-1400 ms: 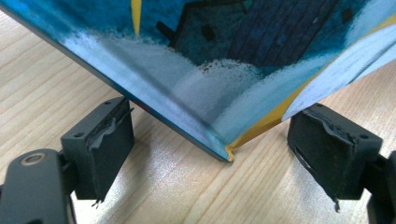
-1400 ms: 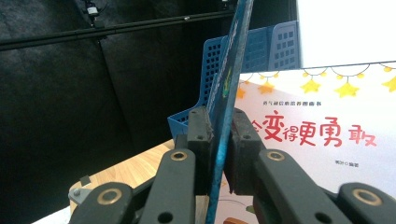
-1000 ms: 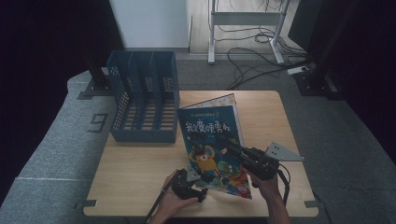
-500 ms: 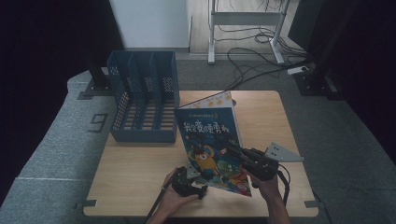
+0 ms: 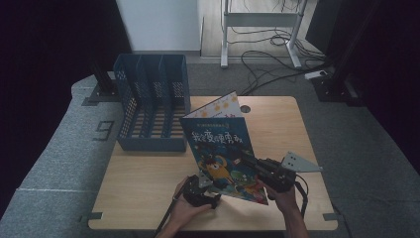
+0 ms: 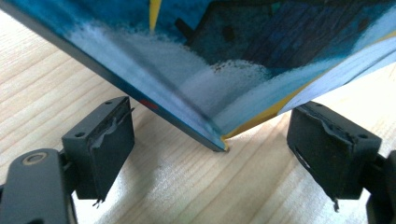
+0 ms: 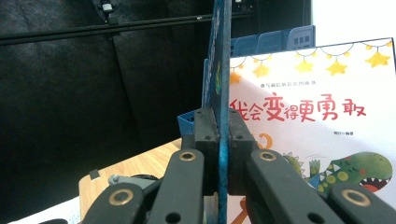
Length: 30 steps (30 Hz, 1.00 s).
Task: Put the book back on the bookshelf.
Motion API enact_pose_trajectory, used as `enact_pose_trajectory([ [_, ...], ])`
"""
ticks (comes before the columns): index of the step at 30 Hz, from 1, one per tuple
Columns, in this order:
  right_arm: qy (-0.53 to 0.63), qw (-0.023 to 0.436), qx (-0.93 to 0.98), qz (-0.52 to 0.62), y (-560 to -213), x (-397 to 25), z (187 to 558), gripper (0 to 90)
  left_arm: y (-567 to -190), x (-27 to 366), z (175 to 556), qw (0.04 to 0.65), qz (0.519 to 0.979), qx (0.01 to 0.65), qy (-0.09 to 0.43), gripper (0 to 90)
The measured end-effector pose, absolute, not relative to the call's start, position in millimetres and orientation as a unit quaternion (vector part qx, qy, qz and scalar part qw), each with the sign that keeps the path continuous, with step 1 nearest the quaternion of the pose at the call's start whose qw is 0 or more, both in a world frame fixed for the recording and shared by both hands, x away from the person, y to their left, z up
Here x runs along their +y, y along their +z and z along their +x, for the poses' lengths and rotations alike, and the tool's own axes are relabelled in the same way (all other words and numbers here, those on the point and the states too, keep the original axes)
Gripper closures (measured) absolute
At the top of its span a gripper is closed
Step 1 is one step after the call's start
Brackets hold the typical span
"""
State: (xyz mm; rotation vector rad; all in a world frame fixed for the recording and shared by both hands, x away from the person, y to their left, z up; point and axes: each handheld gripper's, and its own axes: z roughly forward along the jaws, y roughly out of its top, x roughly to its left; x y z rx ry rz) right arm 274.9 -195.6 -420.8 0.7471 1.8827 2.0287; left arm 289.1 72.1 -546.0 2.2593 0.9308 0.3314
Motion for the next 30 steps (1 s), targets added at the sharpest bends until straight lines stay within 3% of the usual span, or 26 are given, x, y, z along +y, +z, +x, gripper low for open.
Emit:
enact_pose_trajectory([
  [30, 0.698, 0.152, 0.650, 0.258, -423, -207, 275, 85.9, -549, 59, 301, 0.340, 0.850, 0.376, 0.141, 15.3],
])
